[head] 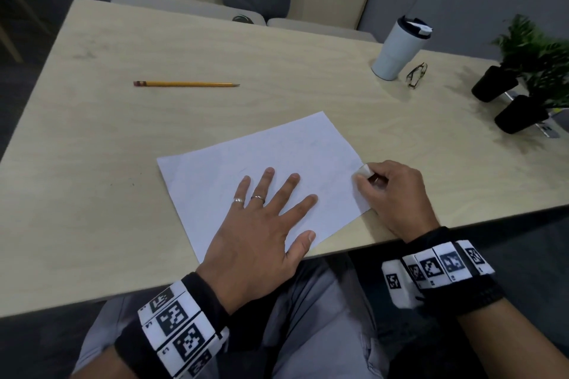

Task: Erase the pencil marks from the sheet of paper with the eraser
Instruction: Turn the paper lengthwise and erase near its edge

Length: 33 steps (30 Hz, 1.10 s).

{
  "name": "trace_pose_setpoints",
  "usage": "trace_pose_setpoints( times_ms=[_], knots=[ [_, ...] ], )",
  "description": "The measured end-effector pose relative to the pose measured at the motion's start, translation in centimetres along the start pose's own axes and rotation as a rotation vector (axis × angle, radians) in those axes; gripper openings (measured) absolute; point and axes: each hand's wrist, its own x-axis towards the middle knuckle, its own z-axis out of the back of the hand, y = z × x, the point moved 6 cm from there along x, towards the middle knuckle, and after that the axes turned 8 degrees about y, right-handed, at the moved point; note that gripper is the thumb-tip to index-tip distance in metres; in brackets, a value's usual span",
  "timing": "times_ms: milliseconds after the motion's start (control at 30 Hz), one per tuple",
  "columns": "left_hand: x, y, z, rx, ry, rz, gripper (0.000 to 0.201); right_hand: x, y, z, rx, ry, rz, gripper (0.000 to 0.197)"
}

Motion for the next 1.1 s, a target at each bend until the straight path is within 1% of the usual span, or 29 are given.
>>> trace_pose_setpoints(
  times_ms=[100, 200, 300, 367, 500, 633, 667, 733, 767, 800, 867, 933, 967, 1000, 1033, 1067, 1100],
  knots=[
    [-0.1, 0.0, -0.1, 0.001, -0.001, -0.001, 0.063, 0.8, -0.3, 0.6, -0.050, -0.029, -0.006, 0.020],
    [-0.1, 0.0, -0.1, -0.009, -0.011, -0.001, 0.063, -0.4, 1.2, -0.4, -0.057, 0.011, 0.051, 0.016],
    [-0.1, 0.0, -0.1, -0.009, -0.019, -0.009, 0.063, 0.3, -0.4, 0.4, 0.004, -0.039, -0.011, 0.014],
    [-0.1, 0.0, -0.1, -0.016, -0.023, -0.008, 0.063, 0.8, -0.7, 0.9, -0.012, -0.059, -0.008, 0.017],
    [-0.2, 0.0, 0.1, -0.026, -0.027, -0.006, 0.062, -0.2, -0.1, 0.1, 0.023, -0.019, 0.008, 0.012],
    [-0.2, -0.1, 0.0, -0.038, -0.044, -0.025, 0.062, 0.5, -2.0, 0.7, 0.074, -0.058, -0.080, 0.012],
    [-0.2, -0.1, 0.0, -0.035, -0.044, -0.033, 0.062, 0.7, -2.3, 0.9, 0.122, -0.055, -0.090, 0.010],
    [-0.1, -0.1, 0.0, -0.032, -0.043, -0.048, 0.062, 0.8, -1.9, 1.3, 0.253, -0.041, -0.071, 0.005],
    [0.0, -0.1, 0.1, -0.034, -0.045, -0.054, 0.062, 0.9, -1.7, 1.5, 0.273, -0.031, -0.040, 0.003],
    [0.1, -0.1, 0.2, -0.034, -0.045, -0.055, 0.062, 1.0, -1.5, 1.4, 0.252, -0.005, -0.008, 0.005],
    [0.3, -0.3, 0.5, -0.005, -0.041, -0.043, 0.060, 1.1, -1.4, 0.6, 0.177, 0.121, 0.046, 0.019],
    [0.5, -0.8, 1.4, 0.059, -0.067, -0.017, 0.057, 1.1, -1.7, -0.3, 0.136, 0.229, 0.060, 0.031],
    [0.5, -1.1, 1.9, 0.069, -0.087, 0.000, 0.063, 1.0, -1.8, -0.4, 0.127, 0.241, 0.058, 0.031],
    [0.4, -1.5, 2.3, 0.069, -0.108, 0.015, 0.071, 0.8, -2.0, -0.4, 0.117, 0.228, 0.052, 0.029],
    [0.2, -1.8, 2.6, 0.069, -0.122, 0.027, 0.075, 0.7, -2.1, -0.2, 0.102, 0.204, 0.044, 0.025],
    [0.0, -2.4, 2.7, 0.070, -0.129, 0.017, 0.070, 0.4, -2.2, 0.0, 0.085, 0.177, 0.033, 0.020],
    [-0.3, -2.9, 2.7, 0.068, -0.131, 0.007, 0.058, 0.1, -2.2, 0.3, 0.071, 0.148, 0.021, 0.016]
  ],
)
